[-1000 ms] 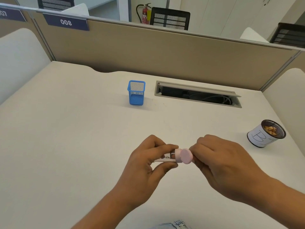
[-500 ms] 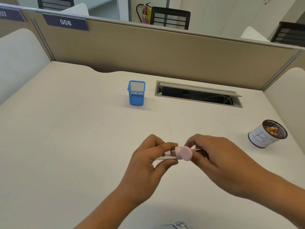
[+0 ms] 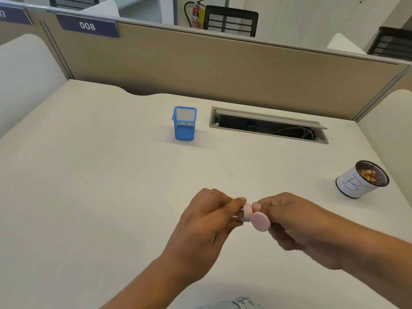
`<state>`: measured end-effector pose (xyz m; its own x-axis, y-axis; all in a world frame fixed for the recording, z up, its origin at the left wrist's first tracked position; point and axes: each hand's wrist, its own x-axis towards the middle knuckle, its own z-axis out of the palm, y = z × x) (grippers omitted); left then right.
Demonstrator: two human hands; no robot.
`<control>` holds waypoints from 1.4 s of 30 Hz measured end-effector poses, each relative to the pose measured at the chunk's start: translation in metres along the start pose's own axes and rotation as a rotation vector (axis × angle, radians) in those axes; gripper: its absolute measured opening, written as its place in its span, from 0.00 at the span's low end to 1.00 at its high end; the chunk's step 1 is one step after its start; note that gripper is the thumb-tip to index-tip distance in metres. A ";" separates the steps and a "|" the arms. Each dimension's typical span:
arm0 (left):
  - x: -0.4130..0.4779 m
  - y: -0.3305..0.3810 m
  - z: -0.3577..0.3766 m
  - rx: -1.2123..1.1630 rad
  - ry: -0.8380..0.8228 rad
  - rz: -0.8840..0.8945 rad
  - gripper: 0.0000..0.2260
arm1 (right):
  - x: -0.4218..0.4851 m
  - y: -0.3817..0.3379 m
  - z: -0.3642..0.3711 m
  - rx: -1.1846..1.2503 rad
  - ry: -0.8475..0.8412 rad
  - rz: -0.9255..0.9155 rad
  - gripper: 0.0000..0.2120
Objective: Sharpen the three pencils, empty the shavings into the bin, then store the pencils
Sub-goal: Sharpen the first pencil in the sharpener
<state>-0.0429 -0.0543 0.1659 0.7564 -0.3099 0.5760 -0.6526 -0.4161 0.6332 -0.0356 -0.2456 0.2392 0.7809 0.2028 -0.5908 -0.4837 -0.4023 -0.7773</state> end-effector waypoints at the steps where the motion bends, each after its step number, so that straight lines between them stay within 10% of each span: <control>1: 0.000 -0.001 0.000 -0.010 -0.010 -0.013 0.13 | 0.000 0.001 -0.002 -0.019 -0.021 -0.005 0.20; 12: 0.006 -0.003 -0.006 -0.286 0.011 -0.270 0.14 | -0.004 0.007 -0.011 -1.171 0.381 -0.792 0.14; 23: -0.010 -0.012 0.017 0.031 0.040 0.026 0.13 | 0.009 0.010 -0.010 0.148 -0.045 0.158 0.20; 35: -0.006 -0.014 0.007 -0.271 0.037 -0.317 0.14 | 0.009 0.022 -0.008 -1.129 0.380 -0.819 0.15; 42: -0.015 -0.024 0.013 -0.008 0.010 -0.061 0.12 | 0.017 0.027 -0.004 -0.309 0.078 -0.009 0.19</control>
<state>-0.0386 -0.0505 0.1356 0.7943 -0.2753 0.5416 -0.6058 -0.4271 0.6713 -0.0339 -0.2568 0.2089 0.8181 0.1435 -0.5569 -0.3432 -0.6553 -0.6729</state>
